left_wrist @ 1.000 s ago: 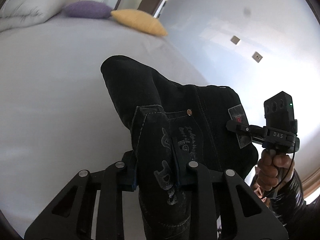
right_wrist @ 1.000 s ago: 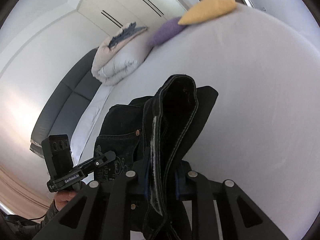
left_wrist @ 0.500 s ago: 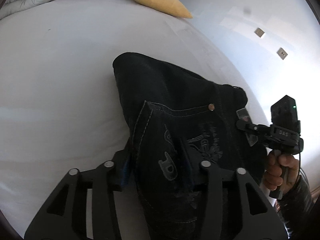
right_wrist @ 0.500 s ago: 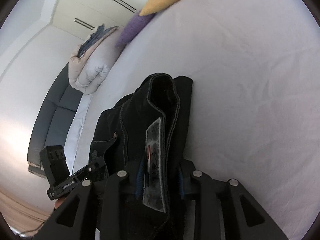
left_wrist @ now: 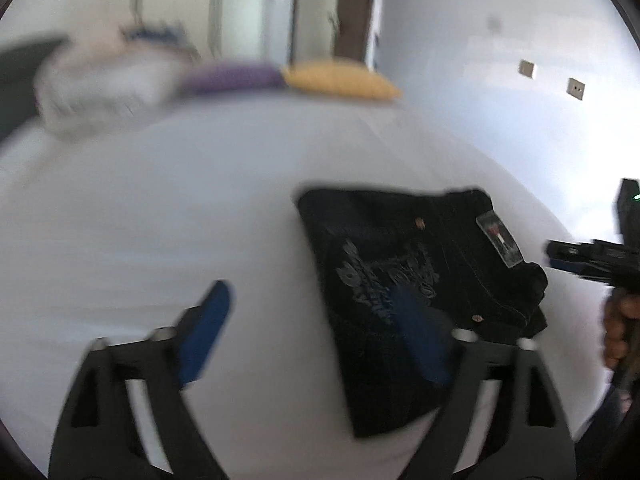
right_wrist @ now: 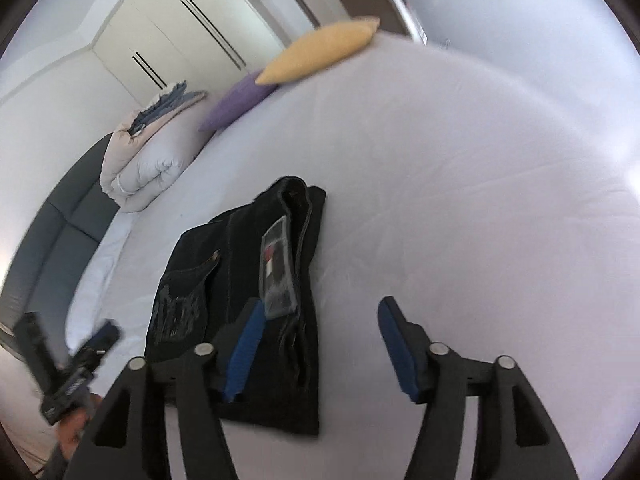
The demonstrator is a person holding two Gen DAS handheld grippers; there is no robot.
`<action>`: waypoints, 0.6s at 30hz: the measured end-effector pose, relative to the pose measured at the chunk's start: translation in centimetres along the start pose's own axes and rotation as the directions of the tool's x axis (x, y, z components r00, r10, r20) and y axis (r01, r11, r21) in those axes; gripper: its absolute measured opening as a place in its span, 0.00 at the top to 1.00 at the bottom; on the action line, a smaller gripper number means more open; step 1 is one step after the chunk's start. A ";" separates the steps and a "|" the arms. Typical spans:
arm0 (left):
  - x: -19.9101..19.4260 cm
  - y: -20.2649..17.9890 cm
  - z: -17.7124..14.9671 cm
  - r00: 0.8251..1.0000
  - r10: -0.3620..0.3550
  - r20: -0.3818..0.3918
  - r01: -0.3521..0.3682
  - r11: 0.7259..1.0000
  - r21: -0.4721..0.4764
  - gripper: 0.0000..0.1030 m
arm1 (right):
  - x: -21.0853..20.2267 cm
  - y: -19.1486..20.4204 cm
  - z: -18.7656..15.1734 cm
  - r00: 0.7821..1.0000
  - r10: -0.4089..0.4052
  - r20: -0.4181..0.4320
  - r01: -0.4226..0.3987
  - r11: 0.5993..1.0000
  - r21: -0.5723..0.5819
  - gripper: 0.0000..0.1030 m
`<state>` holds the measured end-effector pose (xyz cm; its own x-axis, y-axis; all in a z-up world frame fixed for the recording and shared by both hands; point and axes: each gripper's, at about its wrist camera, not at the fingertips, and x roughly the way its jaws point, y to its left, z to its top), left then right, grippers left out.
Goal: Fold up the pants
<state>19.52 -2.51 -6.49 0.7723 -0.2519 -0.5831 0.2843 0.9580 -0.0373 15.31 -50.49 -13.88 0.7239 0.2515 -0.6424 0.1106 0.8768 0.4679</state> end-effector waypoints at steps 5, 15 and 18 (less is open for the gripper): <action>-9.8 -1.8 -2.0 0.965 0.136 0.223 -0.138 0.990 -0.007 0.00 | -7.2 4.1 -3.8 0.977 -0.107 0.183 0.127 0.986 -0.105 0.14; -22.6 -2.3 -0.7 0.937 0.008 0.350 -0.024 0.999 0.043 0.00 | -19.8 12.9 -6.6 0.827 -0.142 0.544 0.309 0.924 -0.227 0.00; -25.6 -2.9 0.1 0.923 0.016 0.384 -0.049 0.996 0.077 0.00 | -22.7 14.5 -6.4 0.780 -0.166 0.603 0.360 0.908 -0.216 0.00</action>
<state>-1.01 1.20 8.65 0.9358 -0.2700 -0.2268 0.2888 0.9559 0.0535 -3.86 -40.85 3.59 0.9571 -0.1964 -0.2130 0.2141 0.9748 0.0628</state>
